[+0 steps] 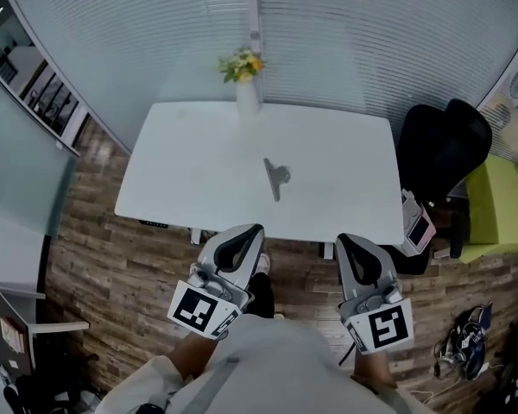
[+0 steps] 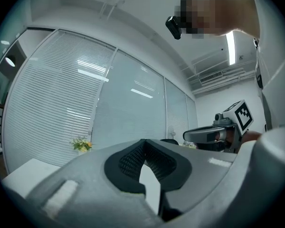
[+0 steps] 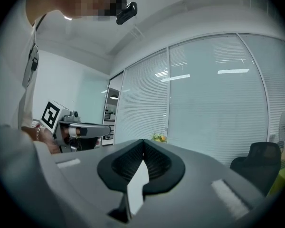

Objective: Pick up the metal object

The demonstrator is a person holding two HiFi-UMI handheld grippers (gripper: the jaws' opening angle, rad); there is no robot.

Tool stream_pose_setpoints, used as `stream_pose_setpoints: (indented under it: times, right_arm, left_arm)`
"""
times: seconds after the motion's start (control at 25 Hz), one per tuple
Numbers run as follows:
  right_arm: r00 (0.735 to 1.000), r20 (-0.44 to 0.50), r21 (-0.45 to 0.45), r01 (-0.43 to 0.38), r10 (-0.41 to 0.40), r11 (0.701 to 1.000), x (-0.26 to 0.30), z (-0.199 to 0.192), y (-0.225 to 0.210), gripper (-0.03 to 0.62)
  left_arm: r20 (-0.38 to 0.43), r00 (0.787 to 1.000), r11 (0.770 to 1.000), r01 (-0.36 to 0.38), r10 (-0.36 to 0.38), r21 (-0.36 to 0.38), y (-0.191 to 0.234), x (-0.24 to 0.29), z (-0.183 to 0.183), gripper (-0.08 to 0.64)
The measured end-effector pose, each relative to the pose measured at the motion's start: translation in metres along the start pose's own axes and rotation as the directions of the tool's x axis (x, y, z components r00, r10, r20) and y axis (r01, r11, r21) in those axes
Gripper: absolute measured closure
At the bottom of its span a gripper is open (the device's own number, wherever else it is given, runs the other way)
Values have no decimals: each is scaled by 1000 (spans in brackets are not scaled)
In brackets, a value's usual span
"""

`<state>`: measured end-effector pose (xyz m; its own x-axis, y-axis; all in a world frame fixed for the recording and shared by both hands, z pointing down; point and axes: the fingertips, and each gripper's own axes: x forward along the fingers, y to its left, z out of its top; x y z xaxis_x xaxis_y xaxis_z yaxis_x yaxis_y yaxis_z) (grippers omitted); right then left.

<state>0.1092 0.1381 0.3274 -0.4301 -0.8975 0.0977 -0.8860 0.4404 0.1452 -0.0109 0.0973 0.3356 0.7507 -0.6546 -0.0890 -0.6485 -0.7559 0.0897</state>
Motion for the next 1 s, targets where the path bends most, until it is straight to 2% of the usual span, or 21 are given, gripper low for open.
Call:
stream_pose_setpoints:
  times: [0.28, 0.44, 0.6, 0.68, 0.84, 1.0]
  right_arm:
    - [1000, 2, -1, -14, 14, 1000, 84, 7, -35, 591]
    - [1000, 10, 39, -10, 10, 999, 139, 18, -51, 591]
    - [1000, 2, -1, -14, 14, 1000, 188, 19, -69, 591]
    - [1000, 4, 14, -11, 11, 1000, 212, 22, -73, 591]
    - [1000, 0, 31, -6, 6, 999, 248, 22, -79, 591]
    - [1000, -9, 7, -3, 3, 1000, 266, 17, -84, 591]
  left_arm:
    - [-5, 1000, 1000, -3, 3, -6, 71, 59, 2, 554]
    - [-6, 1000, 1000, 2, -2, -8, 116, 92, 6, 554]
    - [-3, 1000, 1000, 7, -7, -10, 160, 121, 9, 554]
    - [-4, 1000, 1000, 8, -8, -11, 180, 132, 9, 554]
    - [-10, 1000, 1000, 10, -10, -11, 214, 148, 6, 554]
    - [-15, 1000, 1000, 17, -17, -17, 232, 158, 3, 554]
